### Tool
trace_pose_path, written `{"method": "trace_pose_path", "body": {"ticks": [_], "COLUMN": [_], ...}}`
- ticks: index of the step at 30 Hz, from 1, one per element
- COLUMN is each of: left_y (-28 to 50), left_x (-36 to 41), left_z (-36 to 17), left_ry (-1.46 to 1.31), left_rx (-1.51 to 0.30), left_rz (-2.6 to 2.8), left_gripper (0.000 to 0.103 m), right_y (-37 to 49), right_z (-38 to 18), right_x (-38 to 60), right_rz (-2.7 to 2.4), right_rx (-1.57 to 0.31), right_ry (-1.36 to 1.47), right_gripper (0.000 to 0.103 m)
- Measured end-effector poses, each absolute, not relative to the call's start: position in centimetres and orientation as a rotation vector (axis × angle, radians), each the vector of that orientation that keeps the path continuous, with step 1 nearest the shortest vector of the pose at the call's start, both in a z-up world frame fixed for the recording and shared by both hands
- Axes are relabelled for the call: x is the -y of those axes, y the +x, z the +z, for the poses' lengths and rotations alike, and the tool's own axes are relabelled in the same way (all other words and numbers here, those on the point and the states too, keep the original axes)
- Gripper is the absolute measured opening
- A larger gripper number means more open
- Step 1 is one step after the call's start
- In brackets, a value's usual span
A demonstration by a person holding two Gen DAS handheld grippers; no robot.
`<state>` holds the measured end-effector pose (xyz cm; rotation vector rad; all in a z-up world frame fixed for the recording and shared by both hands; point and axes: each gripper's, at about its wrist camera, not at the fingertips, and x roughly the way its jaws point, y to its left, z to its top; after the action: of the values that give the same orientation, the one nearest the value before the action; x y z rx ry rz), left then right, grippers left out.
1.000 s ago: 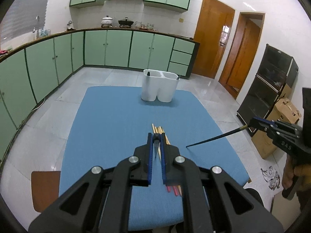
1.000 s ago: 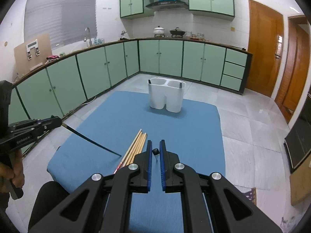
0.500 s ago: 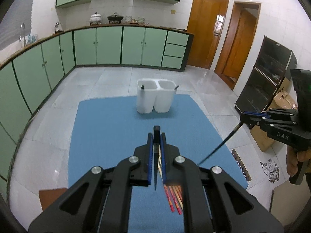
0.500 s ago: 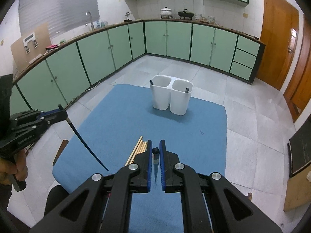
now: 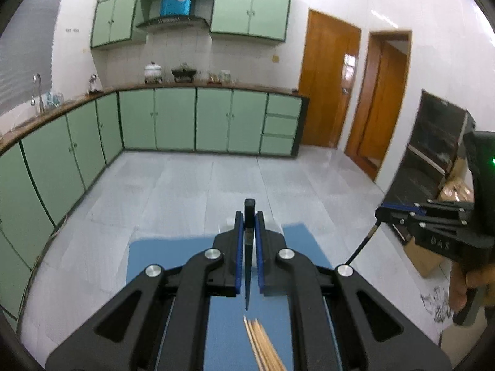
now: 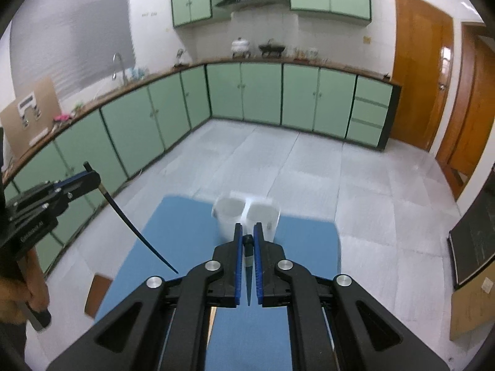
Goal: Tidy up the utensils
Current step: 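Carry both black chopsticks to the white holder and insert them, then move both open tools back over the remaining chopsticks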
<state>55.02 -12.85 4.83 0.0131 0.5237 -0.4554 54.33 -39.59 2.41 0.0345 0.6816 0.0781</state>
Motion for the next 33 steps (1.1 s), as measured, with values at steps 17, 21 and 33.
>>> {"method": "trace_pose_path", "body": {"ticks": [17,21,33], "left_y": [71.9,73.5,67.3], "left_x": [20.3,20.0,11.6], "left_z": [-0.2,-5.2,-2.9], "left_ry": [-0.033,-0.006,0.002], "left_rx": [-0.508,-0.583,-0.542], "left_rz": [-0.379,-0.375,-0.332], "left_gripper": [0.006,0.007,0.052], "right_y": [71.0,72.8,64.4], "right_z": [-1.1,-5.7,-6.1], "right_x": [42.5,43.7,46.2], "right_rz": [-0.017,-0.012,0.005], "right_rx": [-0.635,-0.702,-0.642], "right_ry": [0.062,0.087,0.131], "right_gripper": [0.007,0.007,0.020]}}
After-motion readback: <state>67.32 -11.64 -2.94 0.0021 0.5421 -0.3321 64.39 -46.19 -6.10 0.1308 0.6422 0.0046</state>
